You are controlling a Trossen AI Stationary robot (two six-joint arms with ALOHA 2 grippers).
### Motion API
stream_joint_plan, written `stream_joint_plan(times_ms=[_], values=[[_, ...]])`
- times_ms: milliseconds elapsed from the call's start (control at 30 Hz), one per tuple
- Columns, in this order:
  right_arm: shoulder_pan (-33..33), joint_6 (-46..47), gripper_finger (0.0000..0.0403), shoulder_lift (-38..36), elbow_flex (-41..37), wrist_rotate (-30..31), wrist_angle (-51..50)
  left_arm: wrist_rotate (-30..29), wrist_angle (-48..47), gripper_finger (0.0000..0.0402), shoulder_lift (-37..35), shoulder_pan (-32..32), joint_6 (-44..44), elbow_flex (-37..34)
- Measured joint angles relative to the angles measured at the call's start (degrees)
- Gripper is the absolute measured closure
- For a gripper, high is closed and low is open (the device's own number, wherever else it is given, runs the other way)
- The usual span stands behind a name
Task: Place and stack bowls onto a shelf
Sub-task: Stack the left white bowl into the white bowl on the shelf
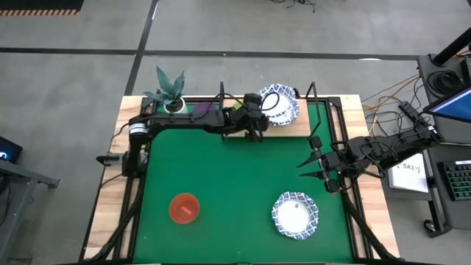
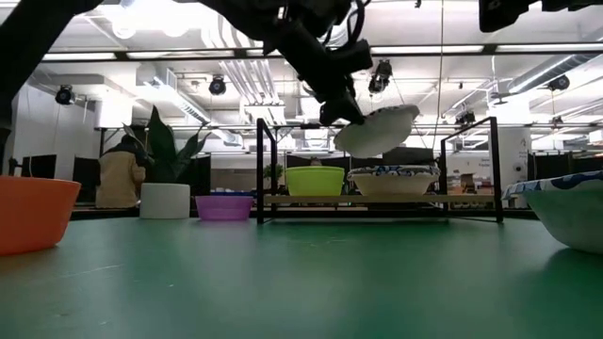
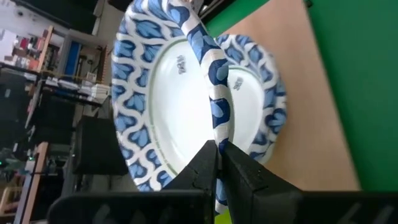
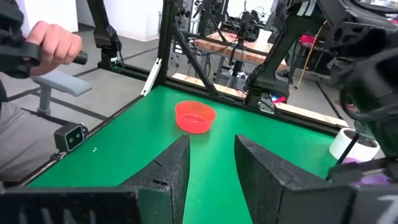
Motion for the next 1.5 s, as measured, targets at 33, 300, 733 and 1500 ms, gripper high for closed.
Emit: stream_joint_plan(times_ms=[33, 300, 733, 1500], values=[[0.0, 0.1, 0.0286, 0.0, 0.0, 0.0, 0.0, 0.0, 0.1, 0.0401, 0.1, 0.3, 0.0, 0.1], [0.0, -0.5, 0.0278, 0.0, 0.0, 0.0, 0.0, 2.8, 0.5, 0.0401, 0.2, 1.7, -2.4, 0.1], [0.0, -0.3, 0.0280, 0.0, 0.0, 0.0, 0.0, 2.9, 0.8, 0.0344, 0.4, 2.1, -4.8, 0.1], [-2.2, 7.3, 0.0360, 8.0, 0.1, 29.4, 3.1, 4.1, -21.3, 0.0289, -14.9, -6.2, -17.3, -0.6]])
